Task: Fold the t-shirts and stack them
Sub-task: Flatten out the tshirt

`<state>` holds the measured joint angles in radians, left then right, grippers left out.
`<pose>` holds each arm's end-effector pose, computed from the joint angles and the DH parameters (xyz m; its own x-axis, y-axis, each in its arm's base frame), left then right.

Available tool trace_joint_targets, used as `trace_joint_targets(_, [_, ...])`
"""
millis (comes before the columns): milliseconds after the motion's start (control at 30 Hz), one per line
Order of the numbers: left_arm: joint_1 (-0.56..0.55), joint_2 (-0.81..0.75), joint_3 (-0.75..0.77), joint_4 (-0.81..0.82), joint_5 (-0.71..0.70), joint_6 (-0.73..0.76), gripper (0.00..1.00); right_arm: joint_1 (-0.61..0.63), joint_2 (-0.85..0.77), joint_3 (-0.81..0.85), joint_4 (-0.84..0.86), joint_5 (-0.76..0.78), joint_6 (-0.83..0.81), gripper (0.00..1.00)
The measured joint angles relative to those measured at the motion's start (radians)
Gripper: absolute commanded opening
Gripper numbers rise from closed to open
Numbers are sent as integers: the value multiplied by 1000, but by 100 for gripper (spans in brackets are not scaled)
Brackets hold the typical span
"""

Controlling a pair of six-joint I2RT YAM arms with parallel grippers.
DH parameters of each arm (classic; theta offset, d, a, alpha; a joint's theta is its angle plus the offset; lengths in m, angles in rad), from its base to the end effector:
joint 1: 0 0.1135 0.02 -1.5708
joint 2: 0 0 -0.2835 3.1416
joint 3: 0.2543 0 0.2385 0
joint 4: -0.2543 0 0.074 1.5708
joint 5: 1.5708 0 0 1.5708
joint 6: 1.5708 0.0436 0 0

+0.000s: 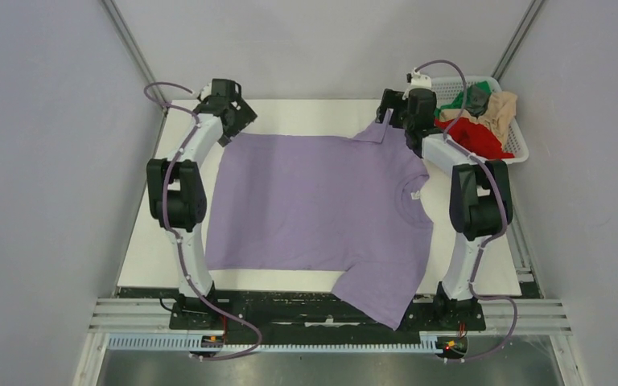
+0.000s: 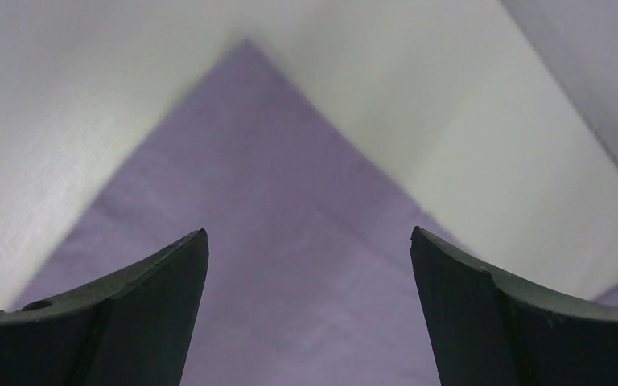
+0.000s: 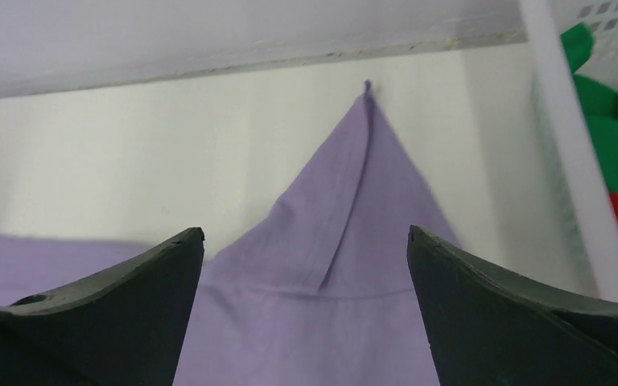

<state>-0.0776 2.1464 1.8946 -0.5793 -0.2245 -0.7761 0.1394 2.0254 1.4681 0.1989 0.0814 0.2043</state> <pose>0.4906 -0.0284 0.2659 -0.4737 -0.6481 -0.5962 -0.5687 0.7421 -0.3548 0.4779 0.0635 0.2558 -0.3529 0.1547 -0.9228 0.0087 0.9867 0.1621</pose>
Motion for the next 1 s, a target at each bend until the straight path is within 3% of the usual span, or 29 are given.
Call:
trace_joint_targets(167, [-96,-190,-323,68,107,7,100,15,-106,-151,3,-130,63,98])
trace_joint_targets(400, [-114,-230,-593,119,218,13,100,20,20,-171,0,-215,120,98])
trace_joint_targets(1000, [-110,-259,-658,184,215,26,100,51,166,-69,83,-194,126,98])
